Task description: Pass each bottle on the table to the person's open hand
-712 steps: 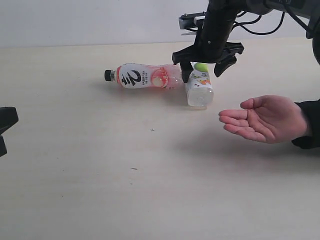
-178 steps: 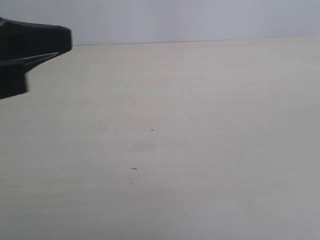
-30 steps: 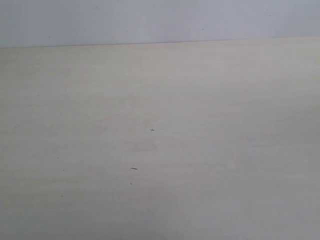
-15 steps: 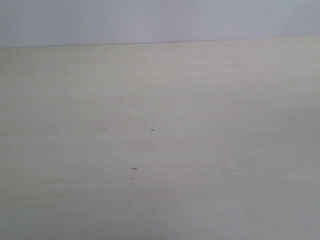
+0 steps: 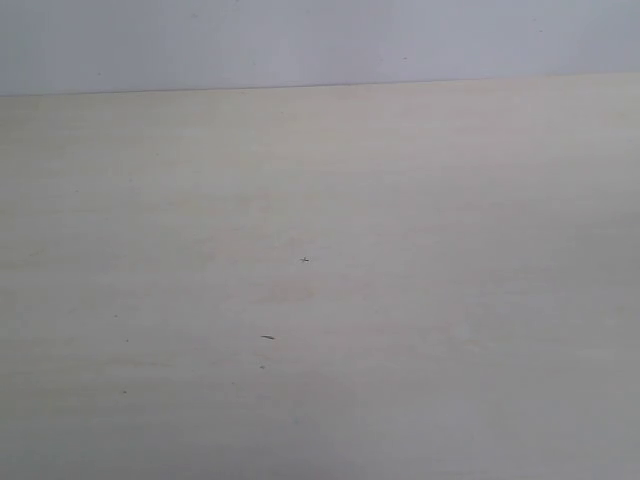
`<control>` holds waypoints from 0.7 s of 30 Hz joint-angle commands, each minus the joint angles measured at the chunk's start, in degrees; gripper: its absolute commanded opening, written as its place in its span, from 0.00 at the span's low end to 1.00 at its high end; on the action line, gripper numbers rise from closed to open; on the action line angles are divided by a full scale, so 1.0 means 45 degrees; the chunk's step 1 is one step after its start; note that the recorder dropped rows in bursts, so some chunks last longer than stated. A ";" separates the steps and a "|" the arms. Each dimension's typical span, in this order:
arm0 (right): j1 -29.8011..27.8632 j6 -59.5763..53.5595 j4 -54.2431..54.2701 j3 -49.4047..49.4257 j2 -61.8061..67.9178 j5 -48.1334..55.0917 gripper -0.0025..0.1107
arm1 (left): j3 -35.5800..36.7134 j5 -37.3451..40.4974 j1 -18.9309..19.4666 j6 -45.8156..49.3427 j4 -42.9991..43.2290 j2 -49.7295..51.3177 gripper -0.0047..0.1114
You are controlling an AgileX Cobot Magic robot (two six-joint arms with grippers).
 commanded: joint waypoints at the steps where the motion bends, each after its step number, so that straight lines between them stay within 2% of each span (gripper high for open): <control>1: -0.0026 -0.0036 -0.0068 0.0060 -0.0062 -0.0064 0.02 | 0.0033 0.0076 0.0059 0.0013 0.0009 -0.0064 0.04; 8: -0.0026 -0.0036 -0.0068 0.0060 -0.0062 -0.0064 0.02 | 0.0033 0.0215 0.0059 0.0013 0.0009 -0.0064 0.04; 11: -0.0026 -0.0036 -0.0068 0.0060 -0.0062 -0.0064 0.02 | 0.0033 0.1974 0.0059 0.0111 -0.0016 -0.0064 0.04; 21: -0.0026 -0.0036 -0.0068 0.0060 -0.0062 -0.0064 0.02 | 0.0033 0.1990 0.0059 0.0183 -0.0020 -0.0064 0.04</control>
